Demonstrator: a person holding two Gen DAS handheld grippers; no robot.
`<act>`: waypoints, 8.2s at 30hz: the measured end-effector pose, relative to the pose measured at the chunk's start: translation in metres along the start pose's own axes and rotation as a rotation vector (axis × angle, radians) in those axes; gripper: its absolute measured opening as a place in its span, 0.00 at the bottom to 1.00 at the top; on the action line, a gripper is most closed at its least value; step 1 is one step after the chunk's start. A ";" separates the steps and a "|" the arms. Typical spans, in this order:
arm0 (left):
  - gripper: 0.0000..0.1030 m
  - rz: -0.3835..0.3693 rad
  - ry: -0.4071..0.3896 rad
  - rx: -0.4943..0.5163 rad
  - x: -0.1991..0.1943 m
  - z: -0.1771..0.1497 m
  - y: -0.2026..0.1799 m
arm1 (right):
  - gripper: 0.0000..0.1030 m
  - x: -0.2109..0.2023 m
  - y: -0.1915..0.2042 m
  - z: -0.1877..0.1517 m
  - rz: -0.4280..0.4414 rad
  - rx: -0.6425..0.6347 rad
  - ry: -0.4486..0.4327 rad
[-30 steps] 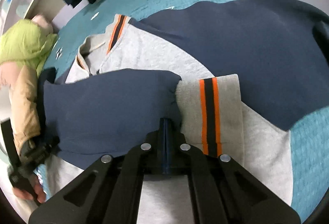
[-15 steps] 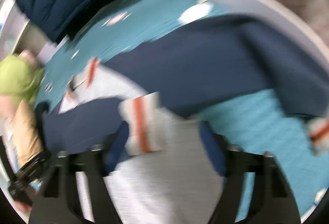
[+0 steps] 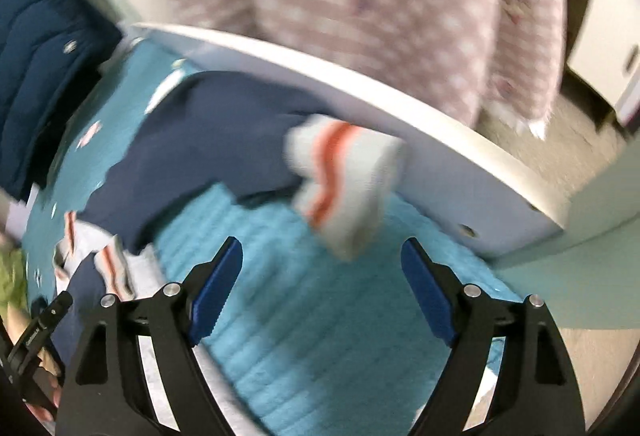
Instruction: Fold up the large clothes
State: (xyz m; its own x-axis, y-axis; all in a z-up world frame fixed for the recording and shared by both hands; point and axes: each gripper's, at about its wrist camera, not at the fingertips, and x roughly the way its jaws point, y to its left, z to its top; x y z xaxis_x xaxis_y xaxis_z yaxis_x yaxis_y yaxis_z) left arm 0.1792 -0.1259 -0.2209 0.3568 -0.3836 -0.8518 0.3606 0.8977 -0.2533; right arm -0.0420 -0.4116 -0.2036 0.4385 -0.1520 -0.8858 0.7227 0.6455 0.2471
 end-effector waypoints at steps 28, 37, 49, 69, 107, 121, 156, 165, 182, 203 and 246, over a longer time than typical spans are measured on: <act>0.36 -0.068 0.110 0.006 0.034 0.011 -0.003 | 0.07 -0.112 0.222 0.026 0.575 -0.330 -0.106; 0.36 0.058 -0.048 -0.165 -0.071 0.001 0.109 | 0.07 -0.080 0.333 -0.055 0.594 -0.537 0.080; 0.36 0.246 -0.087 -0.436 -0.138 -0.051 0.245 | 0.07 -0.002 0.427 -0.171 0.504 -0.737 0.301; 0.38 0.163 0.049 -0.437 -0.065 -0.040 0.215 | 0.54 0.048 0.321 -0.082 0.149 -0.791 0.122; 0.03 0.207 0.029 -0.522 -0.103 -0.040 0.259 | 0.07 0.065 0.178 -0.011 0.431 0.005 0.261; 0.09 0.463 0.146 -0.277 -0.072 -0.040 0.243 | 0.14 0.061 0.195 -0.006 0.402 -0.116 0.349; 0.02 0.228 -0.041 -0.314 -0.028 -0.056 0.204 | 0.00 0.109 0.193 -0.030 0.248 -0.541 0.154; 0.03 0.254 -0.174 -0.210 -0.085 -0.019 0.162 | 0.05 0.029 0.290 -0.027 0.482 -0.587 -0.024; 0.02 0.321 -0.116 -0.337 -0.010 -0.023 0.250 | 0.00 0.154 0.302 -0.015 0.350 -0.618 0.063; 0.76 0.361 -0.065 -0.267 -0.065 0.047 0.242 | 0.80 0.105 0.322 0.060 0.320 -0.573 0.048; 0.07 0.304 -0.094 -0.340 -0.125 0.033 0.266 | 0.04 0.059 0.305 0.063 0.239 -0.460 0.098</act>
State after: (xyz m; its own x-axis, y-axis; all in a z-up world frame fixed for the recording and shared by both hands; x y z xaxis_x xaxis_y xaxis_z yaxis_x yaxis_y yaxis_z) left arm 0.2586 0.1541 -0.1668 0.4843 -0.0962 -0.8696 -0.0698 0.9865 -0.1480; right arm 0.2379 -0.2706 -0.1554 0.4943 0.0962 -0.8639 0.2902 0.9186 0.2683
